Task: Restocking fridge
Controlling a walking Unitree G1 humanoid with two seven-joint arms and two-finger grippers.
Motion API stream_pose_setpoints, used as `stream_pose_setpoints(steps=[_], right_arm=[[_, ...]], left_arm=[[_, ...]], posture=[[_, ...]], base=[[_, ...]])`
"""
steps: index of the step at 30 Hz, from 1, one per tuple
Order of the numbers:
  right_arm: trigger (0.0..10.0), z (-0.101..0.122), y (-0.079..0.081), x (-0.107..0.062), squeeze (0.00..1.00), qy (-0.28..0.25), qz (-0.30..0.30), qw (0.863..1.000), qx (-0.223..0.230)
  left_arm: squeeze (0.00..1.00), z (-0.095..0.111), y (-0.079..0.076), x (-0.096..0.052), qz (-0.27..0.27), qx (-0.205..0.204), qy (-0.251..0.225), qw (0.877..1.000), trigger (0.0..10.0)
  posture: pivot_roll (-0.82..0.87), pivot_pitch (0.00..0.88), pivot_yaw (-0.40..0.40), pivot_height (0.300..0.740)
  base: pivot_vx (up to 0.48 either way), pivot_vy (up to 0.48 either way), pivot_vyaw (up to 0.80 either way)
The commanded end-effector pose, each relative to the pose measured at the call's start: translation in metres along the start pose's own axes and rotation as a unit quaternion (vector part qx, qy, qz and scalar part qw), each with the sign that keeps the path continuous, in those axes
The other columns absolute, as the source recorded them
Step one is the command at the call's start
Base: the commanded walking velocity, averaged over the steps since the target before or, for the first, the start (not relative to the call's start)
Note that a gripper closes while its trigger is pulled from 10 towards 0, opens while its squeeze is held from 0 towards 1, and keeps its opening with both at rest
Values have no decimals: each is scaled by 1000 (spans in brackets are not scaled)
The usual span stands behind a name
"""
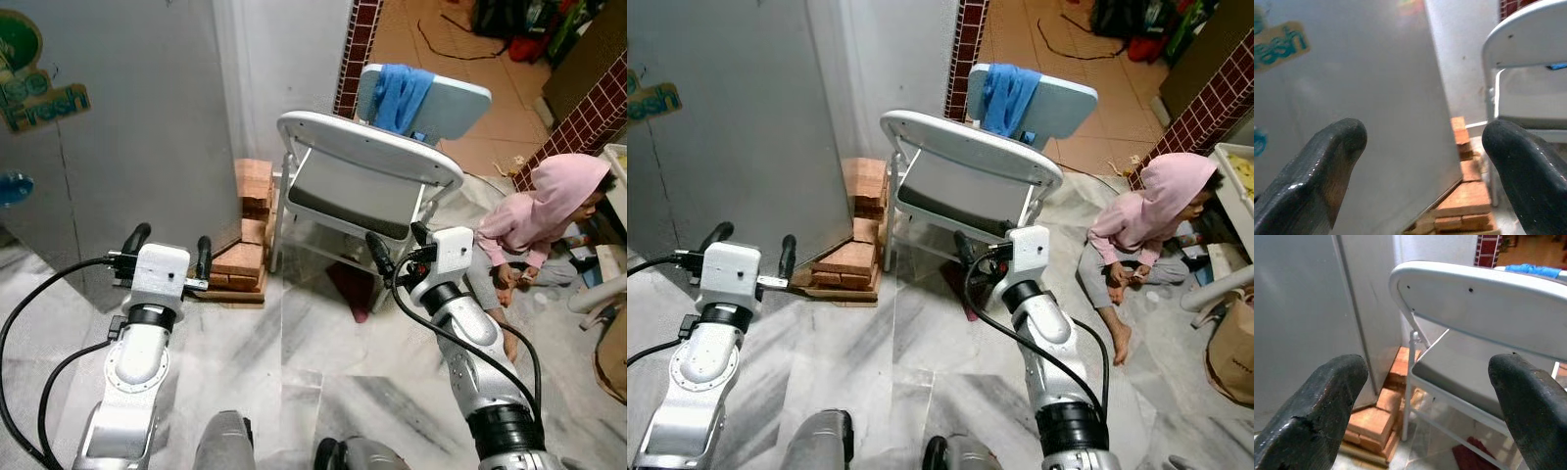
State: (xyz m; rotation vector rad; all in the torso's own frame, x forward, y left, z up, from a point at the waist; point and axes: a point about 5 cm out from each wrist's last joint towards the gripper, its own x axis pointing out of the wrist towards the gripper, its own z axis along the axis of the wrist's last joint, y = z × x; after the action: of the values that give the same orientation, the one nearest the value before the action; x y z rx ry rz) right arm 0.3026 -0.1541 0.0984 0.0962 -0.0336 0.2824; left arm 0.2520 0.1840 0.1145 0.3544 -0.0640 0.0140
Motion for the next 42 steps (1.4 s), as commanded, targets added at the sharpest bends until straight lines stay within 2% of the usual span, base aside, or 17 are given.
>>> stream_pose_setpoints(steps=[1, 2, 6, 7, 11, 13, 14, 16, 18, 20, 24, 33, 42], right_arm=[[10000, 4, -8, -1, 0, -3, -19, 1000, -9], [10000, 4, -8, -1, 0, -3, -19, 1000, -9], [10000, 3, -10, -8, 0, 4, -13, 998, -66], [10000, 6, -14, -11, 0, -1, -32, 997, -73], [10000, 7, -18, -14, 0, -10, -69, 995, -65], [10000, 3, -26, -19, 0, -15, -147, 989, -30], [10000, 2, -27, -20, 0, -15, -157, 987, -26], [10000, 2, -29, -21, 0, -20, -175, 984, -36], [10000, 1, -29, -21, 0, -25, -192, 980, -39], [10000, 1, -29, -21, 0, -24, -192, 980, -42], [10000, -6, -27, -21, 0, -12, -184, 982, -41], [10000, -16, -29, -37, 0, 3, -199, 979, -46], [10000, -21, -28, -42, 0, 13, -200, 979, -46]], left_arm=[[0, -7, -3, -2, -10, -6, 16, 1000, 10000], [0, -7, -3, -2, -10, -6, 16, 1000, 10000], [0, -12, -1, 2, -14, -2, 21, 1000, 10000], [0, -15, 0, 3, -16, -2, 22, 1000, 10000], [0, -18, 2, 3, -13, -14, 28, 999, 10000], [0, -17, -2, 9, -12, -36, 24, 999, 10000], [0, -16, -3, 10, -13, -43, 23, 999, 10000], [0, -16, -8, 13, -19, -65, 31, 997, 10000], [0, -11, -14, 20, -23, -73, 20, 997, 10000], [0, -11, -15, 21, -24, -75, 19, 997, 10000], [0, -11, -26, 22, -56, -74, 16, 996, 10000], [0, -19, -22, 14, -50, -82, 33, 995, 10000], [0, -26, -26, 6, -56, -80, 46, 994, 10000]], posture=[[148, 120, -41, 740], [148, 120, -41, 740], [143, 110, -24, 740], [141, 96, -21, 740], [145, 67, -31, 740], [149, 34, -42, 740], [149, 34, -42, 740], [155, 26, -40, 740], [124, 22, -30, 740], [124, 22, -30, 740], [103, 26, -34, 740], [93, 38, -35, 740], [96, 33, -41, 740]], base=[[0, 476, 0], [0, 476, 0], [0, 476, 0], [0, 476, 0], [0, 478, 0], [0, 480, 0], [0, 480, 0], [0, 480, 0], [0, 480, -216], [0, 480, -431], [0, 480, -450], [0, 480, -195], [0, 478, 0]])
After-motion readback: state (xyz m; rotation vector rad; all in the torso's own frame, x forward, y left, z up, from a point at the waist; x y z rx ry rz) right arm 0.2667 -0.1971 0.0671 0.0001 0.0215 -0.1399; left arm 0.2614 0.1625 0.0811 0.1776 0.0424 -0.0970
